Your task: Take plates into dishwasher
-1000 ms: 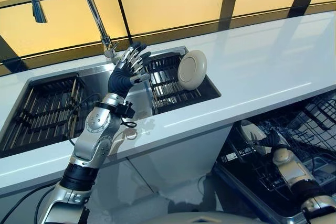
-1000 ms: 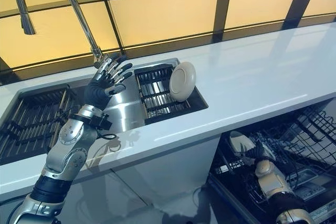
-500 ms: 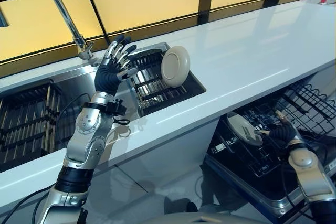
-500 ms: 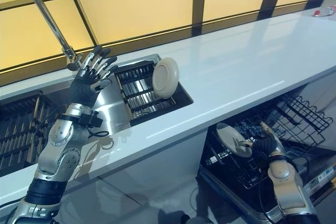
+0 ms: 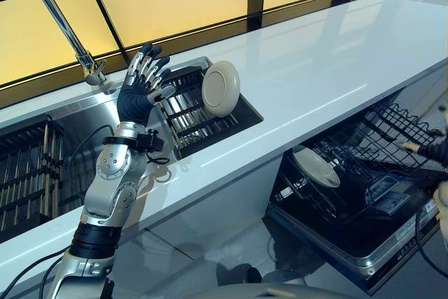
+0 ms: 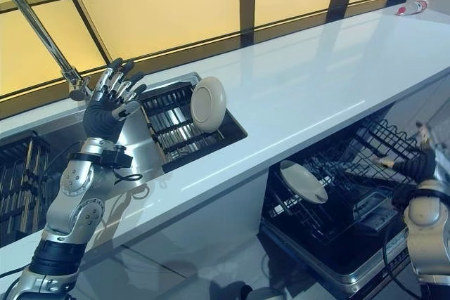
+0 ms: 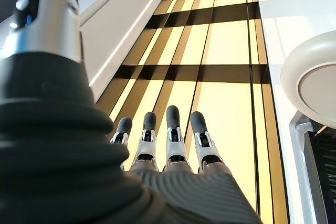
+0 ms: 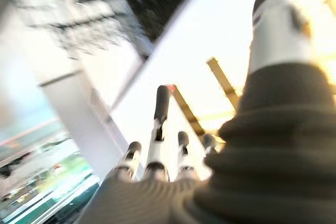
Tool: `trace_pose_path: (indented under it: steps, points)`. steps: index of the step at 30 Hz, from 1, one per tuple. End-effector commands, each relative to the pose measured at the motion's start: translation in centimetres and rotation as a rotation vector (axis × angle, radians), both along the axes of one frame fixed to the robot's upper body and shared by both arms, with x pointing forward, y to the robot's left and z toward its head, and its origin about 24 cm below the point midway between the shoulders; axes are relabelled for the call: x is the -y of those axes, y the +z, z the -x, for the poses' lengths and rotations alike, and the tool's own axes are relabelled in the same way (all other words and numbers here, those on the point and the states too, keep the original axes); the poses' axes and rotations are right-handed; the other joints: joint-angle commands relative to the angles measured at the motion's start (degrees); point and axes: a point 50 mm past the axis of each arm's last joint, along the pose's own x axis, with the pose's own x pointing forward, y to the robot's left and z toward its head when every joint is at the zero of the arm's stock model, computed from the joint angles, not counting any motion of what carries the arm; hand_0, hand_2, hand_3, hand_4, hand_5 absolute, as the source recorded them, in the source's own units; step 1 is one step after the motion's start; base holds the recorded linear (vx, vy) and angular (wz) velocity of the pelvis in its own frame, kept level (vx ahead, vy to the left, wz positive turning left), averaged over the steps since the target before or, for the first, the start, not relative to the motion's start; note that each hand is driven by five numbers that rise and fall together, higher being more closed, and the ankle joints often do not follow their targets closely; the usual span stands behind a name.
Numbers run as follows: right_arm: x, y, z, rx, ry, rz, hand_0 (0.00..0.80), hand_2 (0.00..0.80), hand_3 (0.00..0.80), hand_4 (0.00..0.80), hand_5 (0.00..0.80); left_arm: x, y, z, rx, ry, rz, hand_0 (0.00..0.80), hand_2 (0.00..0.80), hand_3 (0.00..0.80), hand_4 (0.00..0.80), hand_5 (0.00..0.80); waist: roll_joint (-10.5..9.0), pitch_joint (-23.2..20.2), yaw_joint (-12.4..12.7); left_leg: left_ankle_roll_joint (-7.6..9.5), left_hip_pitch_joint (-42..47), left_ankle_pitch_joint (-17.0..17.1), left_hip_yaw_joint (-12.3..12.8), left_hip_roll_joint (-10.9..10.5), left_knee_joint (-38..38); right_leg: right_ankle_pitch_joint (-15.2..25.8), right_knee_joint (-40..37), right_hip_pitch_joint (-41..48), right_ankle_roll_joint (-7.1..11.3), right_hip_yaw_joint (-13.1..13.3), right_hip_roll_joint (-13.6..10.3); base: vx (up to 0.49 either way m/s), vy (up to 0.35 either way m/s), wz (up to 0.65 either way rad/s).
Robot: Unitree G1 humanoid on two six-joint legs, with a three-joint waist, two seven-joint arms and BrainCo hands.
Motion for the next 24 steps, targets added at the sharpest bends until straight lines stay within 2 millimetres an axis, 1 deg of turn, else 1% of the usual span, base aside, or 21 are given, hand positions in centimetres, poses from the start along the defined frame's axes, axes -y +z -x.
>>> trace_pose_path:
  steps: [1,3,4,5,7,10,13,16,20,22,24]
  points:
    - [-1.1,7.0,-1.4,0.31,0.003,0.178,0.0,0.0,0.0,0.0,0.0,0.8,3.3,0.0,0.146,-0.043,-0.055,0.0,0.0,0.0,0.0,0.0,-1.45,-2.8,2.3,2.48,-0.2,-3.9,0.2,-0.3,0.4,-1.6,0.2,0.5,3.88,-1.3,0.1,-0.001,0.012,0.03]
    - [-2.3,8.2,-2.4,0.358,0.048,0.185,0.0,0.0,0.0,0.0,0.0,1.2,3.4,-0.1,0.145,-0.062,-0.061,0.0,0.0,0.0,0.0,0.0,-1.45,-3.0,3.1,2.49,-0.2,-4.0,-0.4,-0.4,0.4,-1.9,0.2,0.6,3.77,-1.8,0.0,0.009,0.011,0.05]
    - [-3.1,8.8,-2.8,0.384,0.102,0.173,0.0,0.0,0.0,0.0,0.0,1.4,3.5,-0.2,0.145,-0.07,-0.063,0.0,0.0,0.0,0.0,0.0,-1.47,-3.1,3.5,2.49,-0.2,-3.9,-0.7,-0.5,0.4,-1.9,0.2,0.8,3.72,-2.2,-0.1,0.016,0.009,0.08]
    - [-3.5,9.0,-3.0,0.396,0.127,0.165,0.0,0.0,0.0,0.0,0.0,1.4,3.5,-0.2,0.145,-0.072,-0.063,0.0,0.0,0.0,0.0,0.0,-1.47,-3.1,3.6,2.48,-0.2,-3.9,-0.8,-0.5,0.4,-1.9,0.2,0.8,3.69,-2.3,-0.1,0.031,0.009,0.09]
    - [-5.2,9.8,-4.1,0.42,0.227,0.131,0.0,0.0,0.0,0.0,0.0,1.5,3.5,-0.3,0.142,-0.086,-0.061,0.0,0.0,0.0,0.0,0.0,-1.54,-3.3,4.6,2.34,-0.2,-3.8,-1.6,-0.7,0.4,-2.1,0.2,1.2,3.53,-3.0,-0.3,0.047,0.009,0.05]
    - [-6.5,10.5,-5.2,0.417,0.303,0.096,0.0,0.0,0.0,0.0,0.0,1.8,3.4,-0.5,0.135,-0.099,-0.063,0.0,0.0,0.0,0.0,0.0,-1.79,-3.5,5.6,2.23,-0.2,-3.7,-2.5,-0.8,0.4,-2.3,0.2,1.5,3.4,-3.9,-0.6,0.052,0.003,0.11]
    - [-7.3,11.2,-6.5,0.39,0.348,0.071,0.0,0.0,0.0,0.0,0.0,2.0,3.2,-0.8,0.119,-0.113,-0.069,0.0,0.0,0.0,0.0,0.0,-2.26,-3.7,6.7,2.04,-0.5,-3.2,-3.4,-1.0,0.4,-2.1,0.2,1.6,3.26,-4.9,-0.9,0.054,-0.009,0.15]
    - [-7.6,11.8,-7.6,0.37,0.359,0.068,0.0,0.0,0.0,0.0,0.0,2.0,2.8,-1.0,0.103,-0.126,-0.074,0.0,0.0,0.0,0.0,0.0,-2.72,-3.7,7.6,1.98,-0.6,-3.1,-4.6,-1.3,0.4,-2.2,0.2,1.9,3.18,-5.8,-1.1,0.093,-0.009,0.19]
    - [-7.6,12.6,-8.8,0.324,0.332,0.108,0.0,0.0,0.0,0.0,0.0,2.2,2.3,-1.1,0.082,-0.148,-0.087,0.0,0.0,0.0,0.0,0.0,-3.36,-3.7,9.0,1.94,-1.0,-2.7,-6.2,-1.7,0.4,-2.2,0.2,2.1,3.22,-7.1,-1.4,0.114,-0.017,0.18]
    - [-7.1,13.1,-9.4,0.299,0.284,0.159,0.0,0.0,0.0,0.0,0.0,2.3,2.1,-1.1,0.071,-0.167,-0.095,0.0,0.0,0.0,0.0,0.0,-3.57,-3.8,9.9,1.9,-1.3,-2.5,-7.1,-2.0,0.4,-2.1,0.2,2.0,3.27,-7.7,-1.6,0.142,-0.018,0.2]
    - [-6.3,13.6,-9.7,0.27,0.243,0.17,0.0,0.0,0.0,0.0,0.0,2.3,1.8,-1.0,0.062,-0.19,-0.107,0.0,0.0,0.0,0.0,0.0,-3.81,-3.7,10.8,1.88,-1.7,-2.1,-7.9,-2.2,0.4,-2.0,0.2,1.9,3.25,-8.1,-1.7,0.145,-0.021,0.11]
